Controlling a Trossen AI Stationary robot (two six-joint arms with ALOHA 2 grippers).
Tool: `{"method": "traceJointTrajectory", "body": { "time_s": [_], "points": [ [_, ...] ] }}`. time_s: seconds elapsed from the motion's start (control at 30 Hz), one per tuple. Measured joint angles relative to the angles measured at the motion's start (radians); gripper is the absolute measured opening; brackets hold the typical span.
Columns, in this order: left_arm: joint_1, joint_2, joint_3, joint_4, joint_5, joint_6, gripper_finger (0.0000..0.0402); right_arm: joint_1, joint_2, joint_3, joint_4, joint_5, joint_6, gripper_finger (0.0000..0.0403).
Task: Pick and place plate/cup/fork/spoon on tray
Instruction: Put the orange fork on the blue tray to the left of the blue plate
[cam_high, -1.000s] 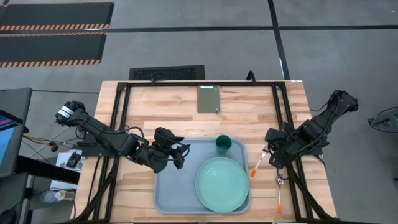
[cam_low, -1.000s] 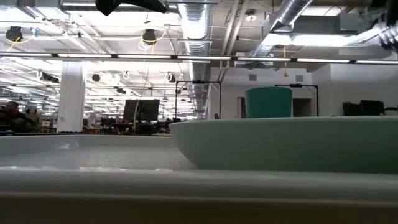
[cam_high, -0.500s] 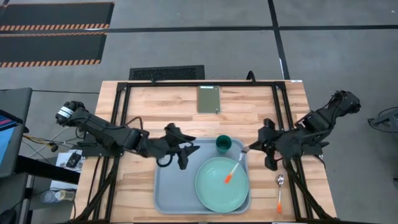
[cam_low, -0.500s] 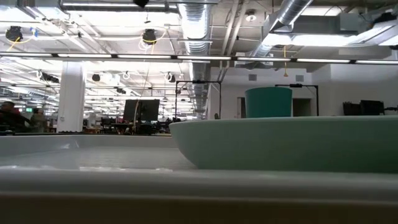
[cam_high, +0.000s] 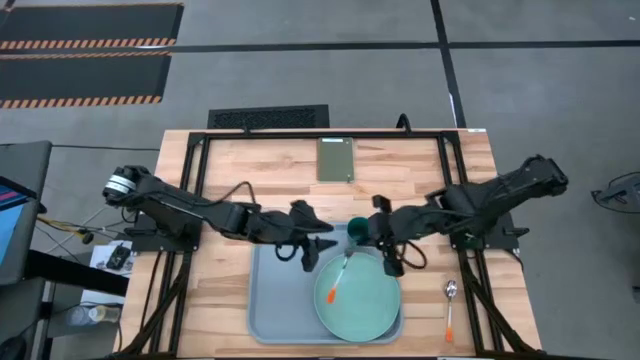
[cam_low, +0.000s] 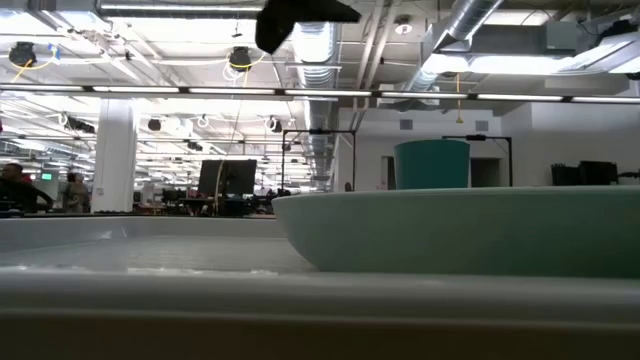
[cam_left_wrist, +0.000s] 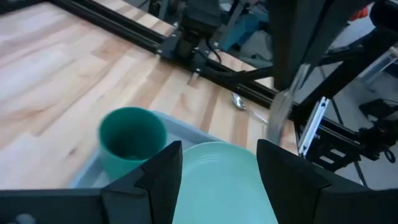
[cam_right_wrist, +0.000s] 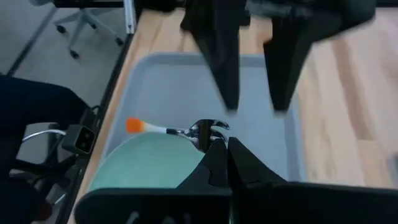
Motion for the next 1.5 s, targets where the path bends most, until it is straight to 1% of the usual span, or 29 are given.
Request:
{"method": "traceJointTrajectory", "body": {
  "time_s": [0.17,0.4,0.5,0.57,0.7,0.83,0.93,1.17,1.43,1.5],
  "points": [
    [-0.020,0.062,0.000,0.075,-0.008,-0.012,0.0193,-0.041,0.062,0.000,0.056,-0.098,-0.022,0.0000],
    [-0.033,0.071,0.000,0.077,-0.043,-0.022,0.0193,-0.043,0.114,0.000,0.083,-0.115,-0.041,0.0000],
    [-0.035,0.061,0.000,0.021,-0.018,-0.034,0.0193,-0.042,0.112,0.000,0.065,-0.123,-0.046,0.0000],
    [-0.038,0.046,0.000,-0.006,-0.023,-0.049,0.0193,-0.039,0.098,0.000,0.067,-0.140,-0.031,0.0000],
    [-0.043,-0.003,0.000,-0.010,-0.028,-0.048,0.0193,-0.007,0.045,0.000,0.027,-0.132,-0.007,0.0000],
    [-0.068,-0.032,0.001,0.043,-0.042,0.027,0.0193,0.022,-0.005,0.000,-0.006,-0.071,-0.006,0.0000],
    [-0.079,-0.032,0.000,0.083,-0.047,0.042,0.0193,0.021,-0.024,0.000,0.008,-0.041,-0.005,0.0000],
    [-0.077,-0.004,0.000,0.144,-0.033,0.035,0.0193,0.001,-0.009,0.000,0.033,-0.044,-0.014,0.0000],
    [-0.069,0.026,0.001,0.139,-0.030,0.024,0.0193,-0.031,0.037,0.000,0.097,-0.049,-0.044,0.0000],
    [-0.066,0.040,0.001,0.136,-0.025,0.018,0.0193,-0.038,0.046,0.000,0.113,-0.070,-0.048,0.0000]
  ]
}}
